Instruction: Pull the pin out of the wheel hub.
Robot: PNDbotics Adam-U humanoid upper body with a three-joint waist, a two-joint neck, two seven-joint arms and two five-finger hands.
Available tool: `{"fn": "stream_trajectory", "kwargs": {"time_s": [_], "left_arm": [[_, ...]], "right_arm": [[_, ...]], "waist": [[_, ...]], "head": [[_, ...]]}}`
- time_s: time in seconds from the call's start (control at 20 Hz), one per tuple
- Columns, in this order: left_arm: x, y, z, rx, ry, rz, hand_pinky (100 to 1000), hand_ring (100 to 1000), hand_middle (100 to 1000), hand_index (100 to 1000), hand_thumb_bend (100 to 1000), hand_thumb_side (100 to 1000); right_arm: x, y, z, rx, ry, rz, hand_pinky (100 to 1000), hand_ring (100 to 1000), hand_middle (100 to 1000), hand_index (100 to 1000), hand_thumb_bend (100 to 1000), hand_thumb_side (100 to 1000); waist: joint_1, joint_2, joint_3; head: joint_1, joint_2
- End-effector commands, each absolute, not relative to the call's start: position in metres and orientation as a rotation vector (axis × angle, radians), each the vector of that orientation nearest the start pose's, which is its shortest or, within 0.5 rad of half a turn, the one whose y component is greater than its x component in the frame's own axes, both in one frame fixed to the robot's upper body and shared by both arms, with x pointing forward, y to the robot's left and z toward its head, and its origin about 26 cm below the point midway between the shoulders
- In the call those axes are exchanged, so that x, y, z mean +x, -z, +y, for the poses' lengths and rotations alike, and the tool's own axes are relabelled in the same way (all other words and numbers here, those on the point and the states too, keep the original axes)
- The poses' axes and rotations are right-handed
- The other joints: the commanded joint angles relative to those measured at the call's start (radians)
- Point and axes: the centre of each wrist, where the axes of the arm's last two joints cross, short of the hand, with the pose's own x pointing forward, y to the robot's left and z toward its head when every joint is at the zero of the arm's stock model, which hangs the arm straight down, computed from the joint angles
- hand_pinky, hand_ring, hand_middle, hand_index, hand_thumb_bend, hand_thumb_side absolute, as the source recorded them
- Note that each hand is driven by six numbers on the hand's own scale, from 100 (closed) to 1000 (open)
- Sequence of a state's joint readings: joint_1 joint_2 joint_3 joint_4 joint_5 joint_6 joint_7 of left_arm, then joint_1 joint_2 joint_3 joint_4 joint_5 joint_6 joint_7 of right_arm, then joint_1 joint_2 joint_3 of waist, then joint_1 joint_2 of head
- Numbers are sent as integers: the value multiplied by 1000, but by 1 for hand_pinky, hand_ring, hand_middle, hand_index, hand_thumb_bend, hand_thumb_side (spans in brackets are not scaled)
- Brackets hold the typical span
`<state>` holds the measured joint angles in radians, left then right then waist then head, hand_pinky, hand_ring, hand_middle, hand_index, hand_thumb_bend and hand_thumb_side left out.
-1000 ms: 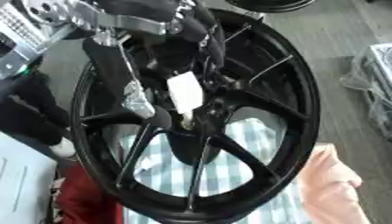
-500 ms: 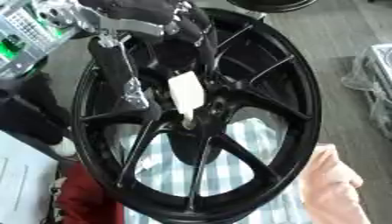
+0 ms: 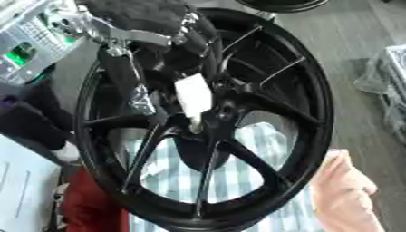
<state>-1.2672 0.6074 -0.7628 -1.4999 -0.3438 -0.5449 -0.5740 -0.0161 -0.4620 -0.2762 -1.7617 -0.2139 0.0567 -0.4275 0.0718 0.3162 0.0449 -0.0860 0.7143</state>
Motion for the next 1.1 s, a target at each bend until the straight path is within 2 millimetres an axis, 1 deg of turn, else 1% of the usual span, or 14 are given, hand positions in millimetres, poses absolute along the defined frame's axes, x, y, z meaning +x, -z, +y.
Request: {"fn": "stream_trajectory", "kwargs": {"time_s": [0.05,0.4,0.55,0.75,0.9,1.0,1.1], "left_arm": [[380,-336,106,-265,-2427,1136,873,822,724,742,571,280],[384,-329,104,-213,-2445,1152,869,817,715,715,479,247],[386,-326,104,-209,-2454,1145,869,818,717,710,482,247],[389,-322,103,-204,-2465,1132,864,813,708,690,448,238],[390,-320,103,-190,-2469,1138,859,806,693,670,404,230],[390,-320,103,-178,-2471,1155,847,791,655,614,376,226],[390,-321,103,-171,-2474,1172,835,778,630,557,377,225]], "right_arm": [[267,-126,-406,-712,313,-1817,740,635,625,815,100,540],[267,-126,-406,-715,322,-1811,738,633,622,811,100,540],[267,-126,-406,-717,327,-1808,738,632,622,811,100,540],[267,-126,-406,-717,329,-1807,737,632,621,809,100,540],[267,-125,-406,-716,327,-1804,737,632,621,809,100,540],[267,-125,-406,-716,327,-1802,738,633,622,809,100,540],[267,-125,-405,-716,329,-1802,738,633,622,809,100,540]], "waist": [[-3,-26,-2],[-2,-24,-5],[-2,-24,-6],[-2,-24,-7],[-2,-23,-7],[-2,-23,-7],[-2,-23,-7]], "head": [[5,1],[9,4],[9,4],[11,4],[13,5],[13,6],[14,7]]}}
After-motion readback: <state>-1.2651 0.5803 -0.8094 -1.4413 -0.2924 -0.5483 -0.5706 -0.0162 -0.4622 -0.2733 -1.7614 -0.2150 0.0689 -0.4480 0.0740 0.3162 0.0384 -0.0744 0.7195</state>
